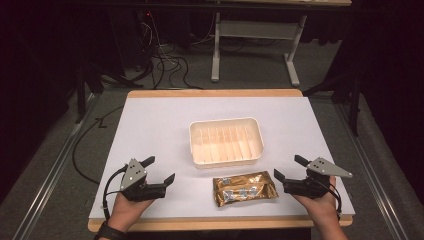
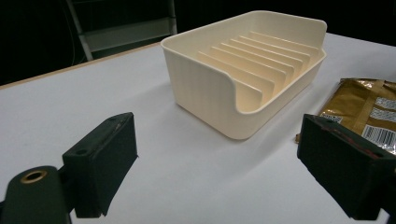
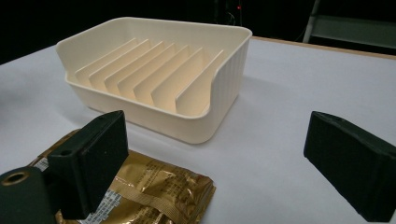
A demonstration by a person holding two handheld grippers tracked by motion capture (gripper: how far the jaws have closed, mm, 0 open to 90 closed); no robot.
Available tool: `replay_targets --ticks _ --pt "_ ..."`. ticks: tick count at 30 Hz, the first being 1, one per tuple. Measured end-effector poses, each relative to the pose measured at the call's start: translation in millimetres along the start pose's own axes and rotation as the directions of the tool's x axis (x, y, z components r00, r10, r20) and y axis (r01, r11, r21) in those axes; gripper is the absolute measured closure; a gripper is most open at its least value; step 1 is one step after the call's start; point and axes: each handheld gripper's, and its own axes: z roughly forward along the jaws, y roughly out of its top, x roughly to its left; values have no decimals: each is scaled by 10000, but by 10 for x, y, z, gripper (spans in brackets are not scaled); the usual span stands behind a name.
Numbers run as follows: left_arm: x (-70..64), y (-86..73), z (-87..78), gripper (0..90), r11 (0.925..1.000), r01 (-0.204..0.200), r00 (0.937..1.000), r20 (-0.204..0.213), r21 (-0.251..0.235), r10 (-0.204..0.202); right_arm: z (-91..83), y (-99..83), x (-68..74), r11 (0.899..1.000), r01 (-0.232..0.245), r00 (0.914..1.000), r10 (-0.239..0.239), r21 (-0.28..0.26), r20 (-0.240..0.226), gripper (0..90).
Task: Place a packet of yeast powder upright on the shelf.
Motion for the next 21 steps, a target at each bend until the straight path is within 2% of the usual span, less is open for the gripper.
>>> replay_targets --ticks 5,14,21 --pt "25 0 17 96 9999 35 10000 9 103 -35 1 -13 5 9996 -268 9992 270 58 -301 77" --pt "48 2 6 73 9998 -22 10000 -39 180 23 -2 -13 21 9999 -160 9995 159 -35 -284 85" --pt "44 3 -1 65 10000 -59 9999 -83 57 59 1 -19 20 9999 -168 9995 169 29 -283 88"
